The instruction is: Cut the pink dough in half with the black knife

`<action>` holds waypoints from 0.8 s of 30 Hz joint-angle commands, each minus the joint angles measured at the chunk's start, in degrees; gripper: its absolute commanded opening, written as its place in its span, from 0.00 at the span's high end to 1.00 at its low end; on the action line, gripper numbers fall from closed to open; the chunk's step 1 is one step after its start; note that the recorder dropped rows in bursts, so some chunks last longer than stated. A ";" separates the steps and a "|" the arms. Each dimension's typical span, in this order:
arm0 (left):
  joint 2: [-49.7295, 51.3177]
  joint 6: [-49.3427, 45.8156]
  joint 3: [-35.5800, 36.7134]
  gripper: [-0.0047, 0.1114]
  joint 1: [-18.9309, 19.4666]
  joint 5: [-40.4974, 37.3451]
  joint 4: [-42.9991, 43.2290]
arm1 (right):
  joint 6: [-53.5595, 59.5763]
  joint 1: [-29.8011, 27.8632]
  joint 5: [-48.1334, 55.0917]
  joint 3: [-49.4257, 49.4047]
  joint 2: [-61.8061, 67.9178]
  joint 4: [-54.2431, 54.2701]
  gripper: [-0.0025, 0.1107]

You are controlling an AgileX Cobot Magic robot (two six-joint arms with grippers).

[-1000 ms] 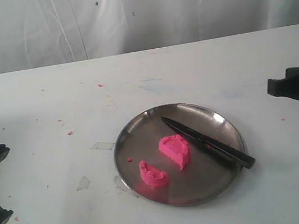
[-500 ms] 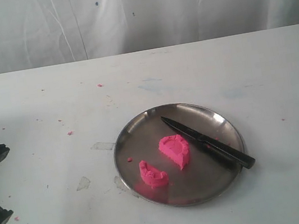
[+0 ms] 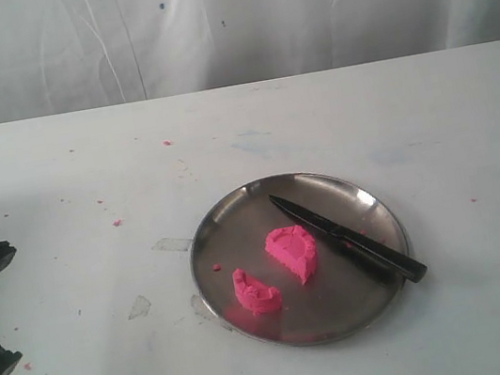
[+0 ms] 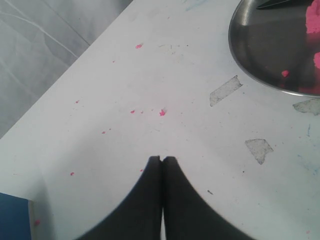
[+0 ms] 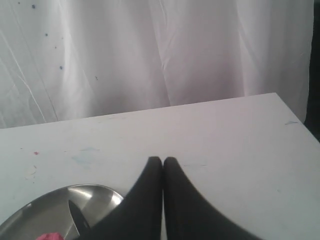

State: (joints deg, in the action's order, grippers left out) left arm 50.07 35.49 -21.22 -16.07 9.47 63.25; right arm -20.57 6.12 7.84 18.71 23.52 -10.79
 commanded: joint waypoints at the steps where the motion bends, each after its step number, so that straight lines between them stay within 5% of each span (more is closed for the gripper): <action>1: -0.43 0.53 0.42 0.96 0.06 -0.15 0.25 | 0.24 -1.68 5.43 -0.08 -6.68 -0.08 0.98; 4: -0.43 0.53 0.42 0.96 0.06 -0.15 0.25 | -1.06 -2.19 11.19 -0.18 -14.32 -0.08 0.98; 13: -0.43 0.53 0.42 0.96 0.06 -0.04 0.25 | 4.10 -3.73 1.38 -10.47 -23.52 -2.96 0.98; 20: -0.43 0.53 0.42 0.96 0.06 -0.04 0.25 | 5.40 -5.86 5.23 -18.71 -23.52 13.72 0.98; 24: -0.43 0.53 0.42 0.96 0.06 -0.04 0.25 | 5.98 -6.28 9.45 -18.71 -23.52 4.72 0.98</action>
State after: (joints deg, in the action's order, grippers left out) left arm 50.07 35.49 -21.22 -16.07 9.47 63.25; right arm -15.54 0.30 14.10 0.30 0.27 -1.64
